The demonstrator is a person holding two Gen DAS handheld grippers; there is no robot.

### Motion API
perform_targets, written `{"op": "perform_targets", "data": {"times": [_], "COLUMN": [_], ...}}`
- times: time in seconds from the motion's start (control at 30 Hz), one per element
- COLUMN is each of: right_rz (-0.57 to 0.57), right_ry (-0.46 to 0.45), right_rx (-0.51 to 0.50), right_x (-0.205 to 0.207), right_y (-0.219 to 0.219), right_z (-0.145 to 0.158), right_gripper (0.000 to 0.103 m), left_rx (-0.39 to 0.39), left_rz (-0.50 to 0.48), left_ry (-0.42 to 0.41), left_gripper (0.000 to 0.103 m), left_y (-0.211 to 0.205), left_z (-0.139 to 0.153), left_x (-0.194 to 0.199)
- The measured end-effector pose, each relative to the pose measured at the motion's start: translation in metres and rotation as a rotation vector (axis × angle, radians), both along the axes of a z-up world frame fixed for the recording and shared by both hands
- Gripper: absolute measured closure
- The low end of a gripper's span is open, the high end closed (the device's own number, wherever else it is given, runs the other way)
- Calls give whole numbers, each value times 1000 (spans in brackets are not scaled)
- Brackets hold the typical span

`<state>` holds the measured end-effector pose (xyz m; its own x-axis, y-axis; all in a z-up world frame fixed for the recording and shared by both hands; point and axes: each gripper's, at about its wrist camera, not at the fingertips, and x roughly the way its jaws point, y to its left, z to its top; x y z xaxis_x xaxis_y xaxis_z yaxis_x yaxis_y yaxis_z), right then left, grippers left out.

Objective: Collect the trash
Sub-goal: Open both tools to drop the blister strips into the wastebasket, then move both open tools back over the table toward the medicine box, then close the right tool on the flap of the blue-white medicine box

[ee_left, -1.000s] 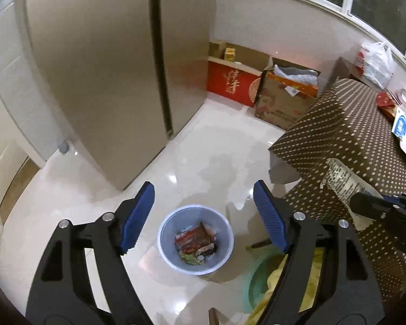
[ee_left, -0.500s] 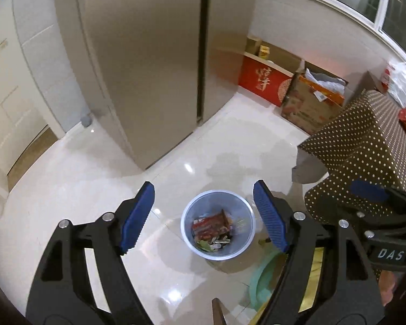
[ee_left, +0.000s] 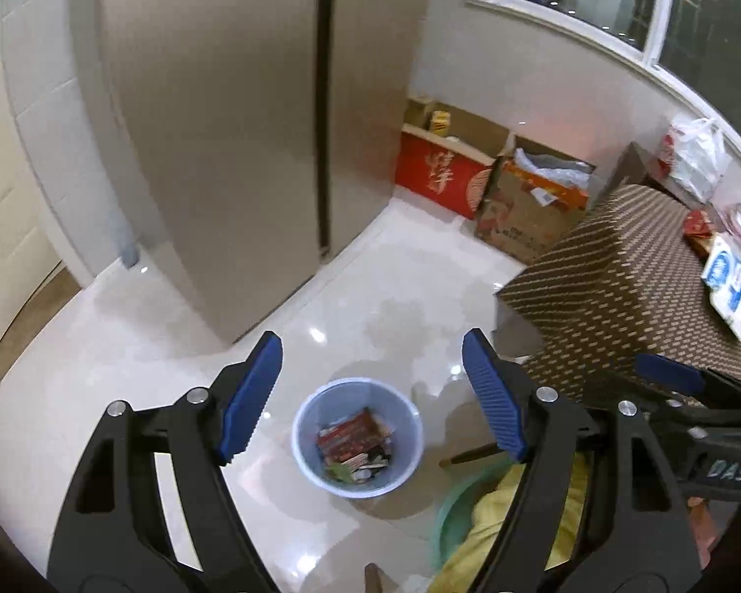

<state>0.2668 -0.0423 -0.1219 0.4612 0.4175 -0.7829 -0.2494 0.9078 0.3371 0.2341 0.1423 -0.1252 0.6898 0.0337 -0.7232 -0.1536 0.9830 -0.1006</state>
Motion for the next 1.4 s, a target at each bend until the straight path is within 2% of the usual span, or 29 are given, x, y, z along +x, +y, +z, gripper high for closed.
{"op": "perform_targets", "data": {"times": [0.3,0.47,0.63,0.77,0.87,0.97,1.1,1.17,1.2,1.23,1.27,1.3,1.33,1.4], "right_rz": [-228,-367,-520,-623,-641,-617,-519,-474,-456,-457,-437,-415,-397,-395], "right_ry": [-71,-100,-77,-45,-61,-39,-18,-62,-64,-73,-86,-100,-138,-224], "right_rx": [91,50,5,6,6,-7,0,-14,-11,-28,20,90,172,181], "right_x": [-14,-18,-10,-2,14,36,72,84,88,89,88,87,80,66], "right_y": [-115,-183,-263,-319,-341,-349,-350,-347,-346,-344,-345,-346,-349,-349], "right_z": [33,42,37,28,22,13,0,0,0,-1,1,3,9,24], "right_gripper": [17,17,17,17,17,17,17,17,21,48,52,73,84,95], "left_rx": [0,-18,-20,-17,-25,-37,-25,-25,-28,-33,-38,-44,-51,-57], "left_rz": [-153,-250,-340,-405,-434,-480,-505,-509,-511,-513,-515,-519,-526,-528], "left_ry": [-33,-43,-46,-38,-36,-26,-30,-26,-23,-17,-14,-11,-7,4], "left_gripper": [27,24,23,21,21,21,21,21,21,21,21,21,21,21], "left_y": [-76,-130,-186,-227,-252,-276,-295,-299,-301,-302,-301,-300,-301,-301], "left_z": [21,31,35,36,35,33,33,33,33,32,32,31,30,29], "left_x": [26,43,64,85,101,120,141,151,154,159,162,164,166,169]}}
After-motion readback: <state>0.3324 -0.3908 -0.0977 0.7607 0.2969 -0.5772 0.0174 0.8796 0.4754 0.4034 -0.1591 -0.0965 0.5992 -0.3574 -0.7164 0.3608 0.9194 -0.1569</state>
